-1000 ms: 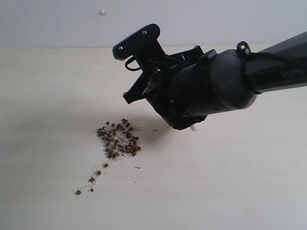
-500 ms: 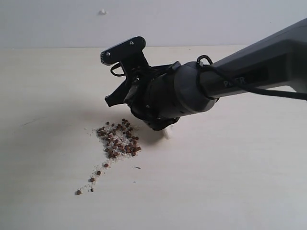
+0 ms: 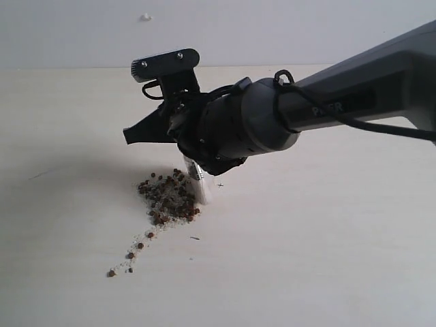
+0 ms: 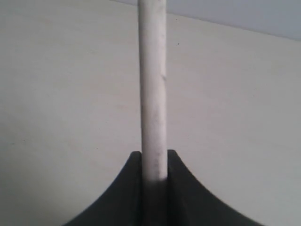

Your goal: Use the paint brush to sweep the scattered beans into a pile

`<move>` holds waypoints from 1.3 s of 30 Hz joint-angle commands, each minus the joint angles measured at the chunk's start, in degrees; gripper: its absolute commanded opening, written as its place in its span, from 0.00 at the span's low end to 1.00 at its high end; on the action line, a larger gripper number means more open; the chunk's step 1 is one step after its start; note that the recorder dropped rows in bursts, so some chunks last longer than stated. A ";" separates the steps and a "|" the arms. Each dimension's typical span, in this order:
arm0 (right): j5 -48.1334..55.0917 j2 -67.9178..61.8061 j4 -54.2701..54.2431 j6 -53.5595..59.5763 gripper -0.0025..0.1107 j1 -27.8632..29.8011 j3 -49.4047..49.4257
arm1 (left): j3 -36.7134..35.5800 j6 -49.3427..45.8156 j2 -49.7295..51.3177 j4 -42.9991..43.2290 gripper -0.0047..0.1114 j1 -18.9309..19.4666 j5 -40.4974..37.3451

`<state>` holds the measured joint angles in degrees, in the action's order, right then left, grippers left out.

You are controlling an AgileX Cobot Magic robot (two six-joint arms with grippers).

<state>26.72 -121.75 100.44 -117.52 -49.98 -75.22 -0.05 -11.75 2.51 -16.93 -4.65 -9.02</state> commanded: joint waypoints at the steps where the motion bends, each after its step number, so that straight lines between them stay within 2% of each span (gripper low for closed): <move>1: -0.32 0.58 -0.49 -0.81 0.02 0.03 -1.13 | 0.05 -0.02 -0.37 -0.27 0.04 0.04 0.05; 6: 3.64 5.21 -3.48 9.41 0.02 0.03 -1.13 | 0.05 -0.02 -0.37 -0.27 0.04 0.04 0.05; 9: 0.85 8.46 -3.06 9.90 0.02 0.03 -1.13 | 0.05 -0.02 -0.37 -0.27 0.04 0.04 0.05; 15: -18.75 17.67 -2.03 9.00 0.02 0.03 -1.13 | 0.05 -0.02 -0.37 -0.27 0.04 0.04 0.05; 21: -29.28 20.92 -5.16 6.24 0.02 -0.21 1.31 | 0.05 -0.02 -0.37 -0.27 0.04 0.04 0.05; 28: -28.83 20.92 -10.58 6.62 0.02 -4.80 7.67 | 0.05 -0.02 -0.37 -0.27 0.04 0.04 0.05; 34: -28.83 19.78 -10.58 6.62 0.02 -10.62 8.27 | 0.05 -0.02 -0.37 -0.27 0.04 0.04 0.05; 39: -27.30 15.87 -10.46 6.88 0.02 -12.99 8.27 | 0.05 -0.02 -0.37 -0.27 0.04 0.04 0.05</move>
<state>-1.87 -103.74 89.93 -110.70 -62.30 -67.11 -0.05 -11.75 2.51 -16.93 -4.65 -9.02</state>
